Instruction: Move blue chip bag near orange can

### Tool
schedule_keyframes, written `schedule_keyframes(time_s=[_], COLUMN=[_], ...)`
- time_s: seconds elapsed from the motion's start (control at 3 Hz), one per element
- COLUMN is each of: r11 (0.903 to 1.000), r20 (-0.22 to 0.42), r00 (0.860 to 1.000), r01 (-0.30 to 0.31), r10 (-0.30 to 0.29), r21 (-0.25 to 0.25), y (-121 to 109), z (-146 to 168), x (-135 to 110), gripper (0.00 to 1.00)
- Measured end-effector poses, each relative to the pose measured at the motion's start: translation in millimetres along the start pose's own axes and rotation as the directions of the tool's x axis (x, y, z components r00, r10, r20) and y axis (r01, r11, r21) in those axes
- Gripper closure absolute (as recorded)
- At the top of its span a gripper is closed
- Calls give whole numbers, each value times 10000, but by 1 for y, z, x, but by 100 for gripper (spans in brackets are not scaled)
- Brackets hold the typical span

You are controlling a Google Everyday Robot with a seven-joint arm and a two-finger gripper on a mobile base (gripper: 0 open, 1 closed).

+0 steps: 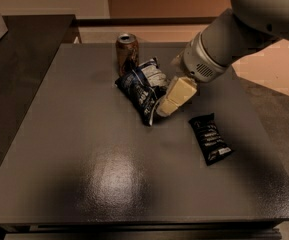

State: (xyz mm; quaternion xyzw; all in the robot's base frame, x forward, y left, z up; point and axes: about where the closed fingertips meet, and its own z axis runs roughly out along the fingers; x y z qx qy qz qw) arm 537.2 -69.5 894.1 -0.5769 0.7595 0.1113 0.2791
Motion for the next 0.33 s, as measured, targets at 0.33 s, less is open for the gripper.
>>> schedule_keyframes(time_s=[0.33], r11=[10000], r20=[0], r00=[10000], r01=[1], r10=[-1], r21=[0], y=[0], z=[0], x=[0], gripper=[0])
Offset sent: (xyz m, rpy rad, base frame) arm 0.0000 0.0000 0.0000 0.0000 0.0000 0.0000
